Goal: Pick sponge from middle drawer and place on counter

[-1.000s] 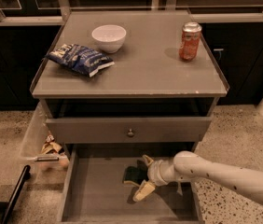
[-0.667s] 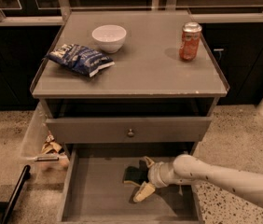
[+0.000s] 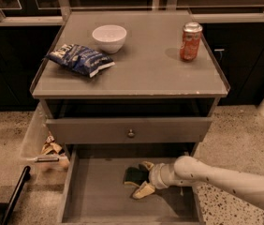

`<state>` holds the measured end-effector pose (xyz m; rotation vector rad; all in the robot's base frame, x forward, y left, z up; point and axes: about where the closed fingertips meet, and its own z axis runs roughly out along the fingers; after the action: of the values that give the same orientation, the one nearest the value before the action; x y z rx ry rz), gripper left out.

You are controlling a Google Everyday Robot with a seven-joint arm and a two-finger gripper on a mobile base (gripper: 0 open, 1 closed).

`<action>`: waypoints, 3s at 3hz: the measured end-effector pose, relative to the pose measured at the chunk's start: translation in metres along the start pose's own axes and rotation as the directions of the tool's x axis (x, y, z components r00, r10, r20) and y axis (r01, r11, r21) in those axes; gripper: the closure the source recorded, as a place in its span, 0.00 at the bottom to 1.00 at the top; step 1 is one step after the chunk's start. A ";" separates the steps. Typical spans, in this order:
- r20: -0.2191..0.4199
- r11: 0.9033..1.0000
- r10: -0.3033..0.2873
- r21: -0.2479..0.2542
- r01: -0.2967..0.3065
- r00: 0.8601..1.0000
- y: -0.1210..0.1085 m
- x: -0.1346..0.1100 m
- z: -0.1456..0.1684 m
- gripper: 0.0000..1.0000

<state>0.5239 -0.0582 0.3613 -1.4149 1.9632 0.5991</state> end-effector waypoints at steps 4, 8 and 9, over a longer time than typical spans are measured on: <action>0.000 1.000 0.000 0.000 0.000 1.000 0.000 0.000 0.000 1.00; 0.062 0.999 -0.018 0.030 0.016 0.998 0.034 -0.078 -0.149 1.00; 0.021 0.990 -0.104 0.097 0.102 0.994 0.037 -0.131 -0.222 1.00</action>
Offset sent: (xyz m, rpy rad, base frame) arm 0.0000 0.0000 0.0000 0.0000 0.0000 0.0000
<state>0.4658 -0.1120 0.6098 -1.4318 1.8605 0.4685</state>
